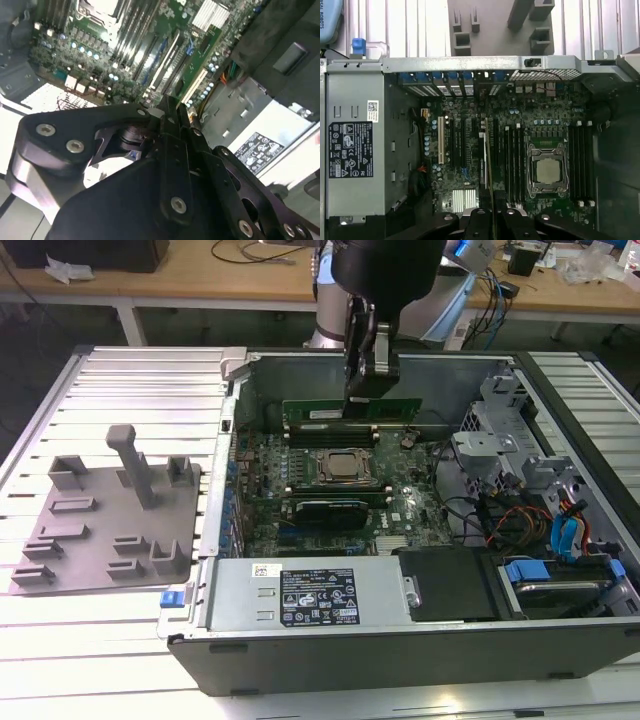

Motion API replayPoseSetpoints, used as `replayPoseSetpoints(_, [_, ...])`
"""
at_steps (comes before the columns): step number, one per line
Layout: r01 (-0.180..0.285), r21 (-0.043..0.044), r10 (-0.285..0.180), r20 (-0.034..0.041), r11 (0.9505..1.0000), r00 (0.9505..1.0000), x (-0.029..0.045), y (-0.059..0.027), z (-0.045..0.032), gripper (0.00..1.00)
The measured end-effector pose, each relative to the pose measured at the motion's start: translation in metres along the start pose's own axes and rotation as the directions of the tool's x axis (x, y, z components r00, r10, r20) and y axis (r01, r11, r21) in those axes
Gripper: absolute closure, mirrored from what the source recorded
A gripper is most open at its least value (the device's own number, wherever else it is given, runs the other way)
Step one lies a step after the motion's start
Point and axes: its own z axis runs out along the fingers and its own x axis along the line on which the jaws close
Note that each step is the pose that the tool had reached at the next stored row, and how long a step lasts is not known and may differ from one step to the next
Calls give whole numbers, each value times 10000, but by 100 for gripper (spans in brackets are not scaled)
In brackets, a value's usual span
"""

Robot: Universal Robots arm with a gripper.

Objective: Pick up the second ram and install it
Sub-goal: 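Pick up the second ram and move it above second insertion slot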

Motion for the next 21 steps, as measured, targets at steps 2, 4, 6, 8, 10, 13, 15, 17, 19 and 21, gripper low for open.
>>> replayPoseSetpoints(2, [-7, -6, 7, 210, 10000, 9998, 0, -3, 2, 89])
replayPoseSetpoints(4, [-19, -11, 19, 477, 10000, 9989, -3, -7, 14, 89])
replayPoseSetpoints(6, [-18, -12, 19, 474, 10000, 9989, -15, -16, 29, 89])
replayPoseSetpoints(8, [-17, -15, 18, 475, 10000, 9989, -54, -37, 65, 89])
replayPoseSetpoints(10, [-17, -19, 18, 476, 10000, 9989, -77, -59, 117, 89])
replayPoseSetpoints(13, [-18, -22, 19, 474, 10000, 9989, -85, -78, 166, 89])
replayPoseSetpoints(15, [-18, -22, 19, 475, 10000, 9989, -92, -95, 211, 89])
replayPoseSetpoints(17, [-18, -22, 19, 475, 10000, 9989, -98, -107, 238, 89])
replayPoseSetpoints(19, [-18, -22, 19, 475, 10000, 9989, -102, -116, 257, 89])
replayPoseSetpoints(21, [-19, -22, 20, 474, 10000, 9989, -107, -126, 281, 89])
